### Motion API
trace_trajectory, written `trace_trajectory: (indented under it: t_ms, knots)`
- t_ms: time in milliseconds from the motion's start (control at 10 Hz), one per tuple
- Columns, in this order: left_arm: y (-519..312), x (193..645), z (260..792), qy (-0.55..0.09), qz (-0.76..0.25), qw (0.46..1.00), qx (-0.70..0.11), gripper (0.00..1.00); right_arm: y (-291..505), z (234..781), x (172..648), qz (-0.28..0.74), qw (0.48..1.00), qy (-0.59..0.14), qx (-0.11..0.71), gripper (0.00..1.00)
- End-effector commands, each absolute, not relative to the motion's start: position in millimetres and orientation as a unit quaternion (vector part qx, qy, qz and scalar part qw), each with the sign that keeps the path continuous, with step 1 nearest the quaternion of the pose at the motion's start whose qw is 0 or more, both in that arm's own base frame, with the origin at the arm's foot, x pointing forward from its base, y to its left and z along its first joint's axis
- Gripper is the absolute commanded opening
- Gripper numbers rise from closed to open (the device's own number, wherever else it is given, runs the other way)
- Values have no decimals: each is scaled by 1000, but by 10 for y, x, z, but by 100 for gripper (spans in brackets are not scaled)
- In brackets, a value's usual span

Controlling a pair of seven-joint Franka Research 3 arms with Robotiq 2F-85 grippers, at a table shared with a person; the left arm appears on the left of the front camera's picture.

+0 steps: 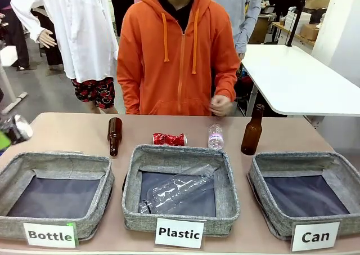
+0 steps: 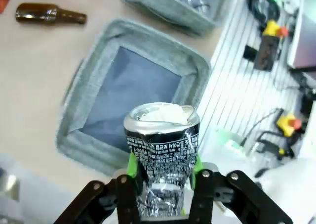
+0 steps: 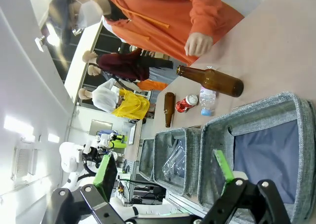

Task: Sort the can waste into the basket.
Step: Pick up the can waste from the table and place it in the right Fabric basket.

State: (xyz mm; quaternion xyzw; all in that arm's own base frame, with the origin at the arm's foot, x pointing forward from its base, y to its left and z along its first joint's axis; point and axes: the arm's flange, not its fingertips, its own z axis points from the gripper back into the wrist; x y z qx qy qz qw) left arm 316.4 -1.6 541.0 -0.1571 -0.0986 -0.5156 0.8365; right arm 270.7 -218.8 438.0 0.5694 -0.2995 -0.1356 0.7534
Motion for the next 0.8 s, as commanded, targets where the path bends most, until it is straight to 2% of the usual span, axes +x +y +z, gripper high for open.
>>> trace_trajectory:
  t_ms: [0, 100, 300, 400, 500, 600, 700]
  knots:
    - [149, 3349, 5222, -119, -511, 839, -143, 0, -2196, 4391, 2736, -126, 747, -314, 572, 100]
    - [-16, 3164, 5410, -99, -516, 837, -157, 0, -2196, 4391, 2736, -126, 747, -314, 572, 100]
    - [-16, 3164, 5410, -99, -516, 837, -157, 0, -2196, 4391, 2736, -126, 747, -314, 572, 100]
    - [42, 3145, 5313, -103, -523, 832, -153, 44, -2196, 4391, 2736, -126, 747, -314, 572, 100]
    - [-450, 3030, 5469, -133, -539, 820, -140, 44, -2196, 4391, 2736, -126, 747, -314, 572, 100]
    - [-1018, 2931, 5753, -168, -581, 783, -143, 44, -2196, 4391, 2736, -126, 747, -314, 572, 100]
    - [-1396, 2882, 5929, -168, -607, 766, -126, 44, -2196, 4391, 2736, -126, 747, -314, 572, 100]
